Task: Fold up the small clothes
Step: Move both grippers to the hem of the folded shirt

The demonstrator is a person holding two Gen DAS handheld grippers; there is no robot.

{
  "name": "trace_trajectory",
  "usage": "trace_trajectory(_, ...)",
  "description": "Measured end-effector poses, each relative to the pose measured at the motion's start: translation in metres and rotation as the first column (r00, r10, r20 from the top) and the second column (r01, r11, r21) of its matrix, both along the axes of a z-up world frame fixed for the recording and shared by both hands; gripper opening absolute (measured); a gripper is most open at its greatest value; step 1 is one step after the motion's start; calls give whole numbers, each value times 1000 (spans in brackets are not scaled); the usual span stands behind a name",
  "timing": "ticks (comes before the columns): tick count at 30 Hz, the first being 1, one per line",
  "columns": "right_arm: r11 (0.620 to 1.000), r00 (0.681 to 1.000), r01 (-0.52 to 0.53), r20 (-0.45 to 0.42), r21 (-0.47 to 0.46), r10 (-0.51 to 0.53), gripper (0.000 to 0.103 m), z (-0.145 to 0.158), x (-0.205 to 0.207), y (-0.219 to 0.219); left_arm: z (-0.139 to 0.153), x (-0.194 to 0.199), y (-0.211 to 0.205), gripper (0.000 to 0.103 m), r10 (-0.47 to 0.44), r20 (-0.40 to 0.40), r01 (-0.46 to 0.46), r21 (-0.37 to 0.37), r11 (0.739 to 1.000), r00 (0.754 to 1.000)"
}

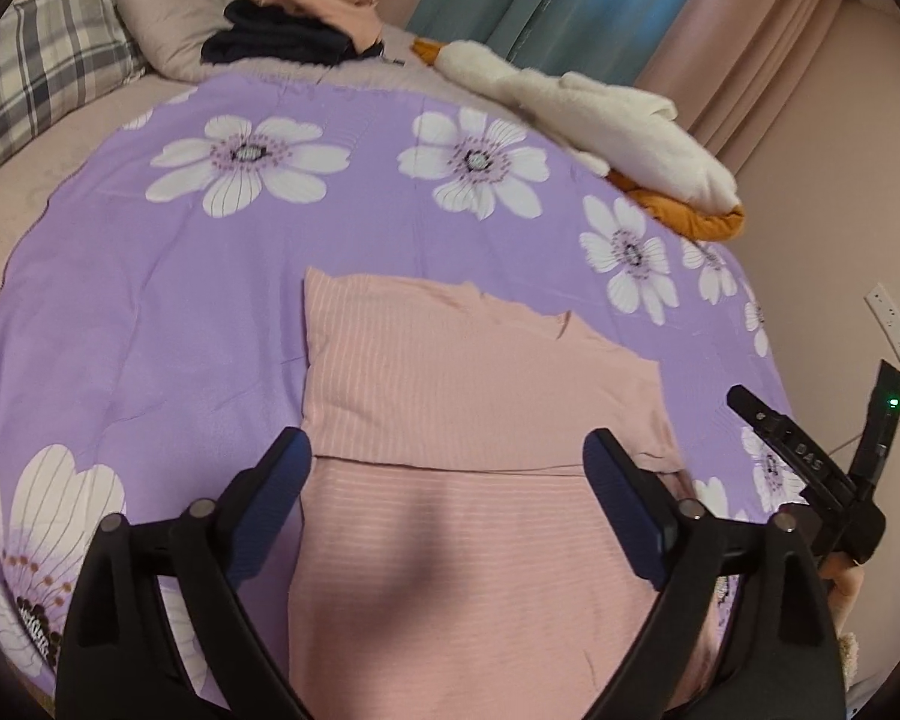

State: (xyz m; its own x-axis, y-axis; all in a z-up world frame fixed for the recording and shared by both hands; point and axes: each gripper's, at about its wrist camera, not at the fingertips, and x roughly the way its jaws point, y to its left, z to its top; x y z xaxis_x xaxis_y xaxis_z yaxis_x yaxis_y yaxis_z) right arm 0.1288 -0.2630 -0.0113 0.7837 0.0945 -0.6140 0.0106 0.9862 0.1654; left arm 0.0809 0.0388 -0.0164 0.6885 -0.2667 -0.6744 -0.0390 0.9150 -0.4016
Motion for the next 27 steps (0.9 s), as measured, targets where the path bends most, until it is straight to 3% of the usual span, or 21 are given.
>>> trace_trajectory(7, 999, 995, -38, 88, 22, 36, 90, 29, -40, -5, 14, -29, -6, 98, -25, 33, 25, 15, 1000, 999)
trace_trajectory(27, 993, 982, -116, 152, 23, 111, 91, 38, -116, 1, 4, -80, -14, 98, -74, 11, 73, 33, 997, 997)
